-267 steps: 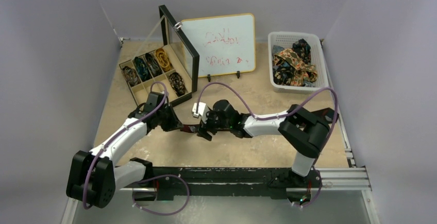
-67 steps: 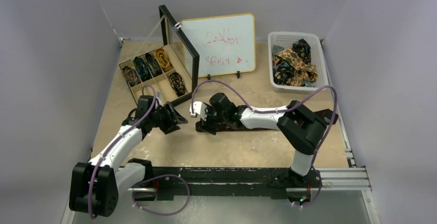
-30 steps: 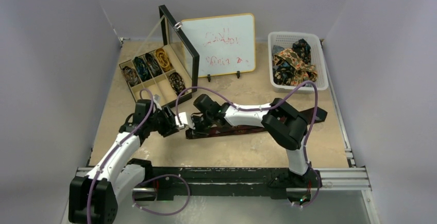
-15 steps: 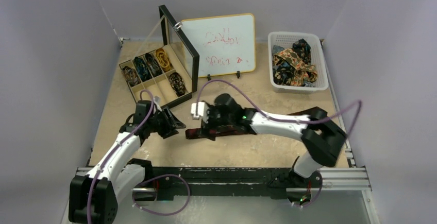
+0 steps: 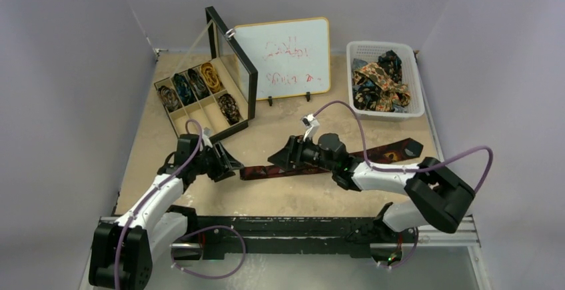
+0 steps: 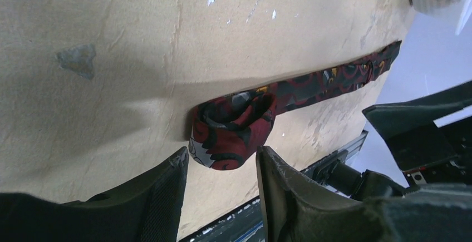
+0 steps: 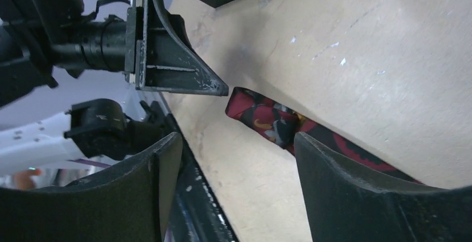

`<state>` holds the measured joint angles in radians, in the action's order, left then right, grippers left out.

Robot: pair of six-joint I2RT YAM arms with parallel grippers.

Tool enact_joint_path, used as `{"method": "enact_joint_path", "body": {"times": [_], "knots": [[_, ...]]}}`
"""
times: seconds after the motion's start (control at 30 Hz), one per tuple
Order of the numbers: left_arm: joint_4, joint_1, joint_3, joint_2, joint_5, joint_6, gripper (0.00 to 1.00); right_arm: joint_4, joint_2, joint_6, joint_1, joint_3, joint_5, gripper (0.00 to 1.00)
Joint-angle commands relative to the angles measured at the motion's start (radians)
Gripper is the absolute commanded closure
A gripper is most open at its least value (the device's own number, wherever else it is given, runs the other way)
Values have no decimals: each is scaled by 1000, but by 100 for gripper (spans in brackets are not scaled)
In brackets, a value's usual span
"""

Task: Roll the ties
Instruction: Roll the tie at the center of the board.

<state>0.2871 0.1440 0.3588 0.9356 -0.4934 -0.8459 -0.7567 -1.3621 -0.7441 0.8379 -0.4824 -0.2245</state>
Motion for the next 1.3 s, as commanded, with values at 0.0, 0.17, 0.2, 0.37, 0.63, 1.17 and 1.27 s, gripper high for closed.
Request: {"method": "enact_joint_path", "body": {"times": [0.0,0.17,0.2,0.37,0.63,1.17,1.27], "knots": [[-99,-7,-27,2,-70,0,54,-108,-41,-230,5,-37,-9,28],[-161,-7,-57,30,-82,-23,57,17,-189,-241,4,-145,-57,51],[-176,-7,-66,36,-89,-30,57,13,-231,-250,6,-156,-78,54],[-224,-7,-89,58,-111,-47,59,-9,-322,-277,13,-173,-130,57],[-226,-7,-97,61,-106,-44,61,66,-379,-270,36,-212,-120,56],[-272,-7,-154,75,-109,-65,67,191,-377,-227,36,-267,-86,57],[-311,-7,-165,73,-104,-68,67,212,-354,-224,36,-252,-60,56]]}}
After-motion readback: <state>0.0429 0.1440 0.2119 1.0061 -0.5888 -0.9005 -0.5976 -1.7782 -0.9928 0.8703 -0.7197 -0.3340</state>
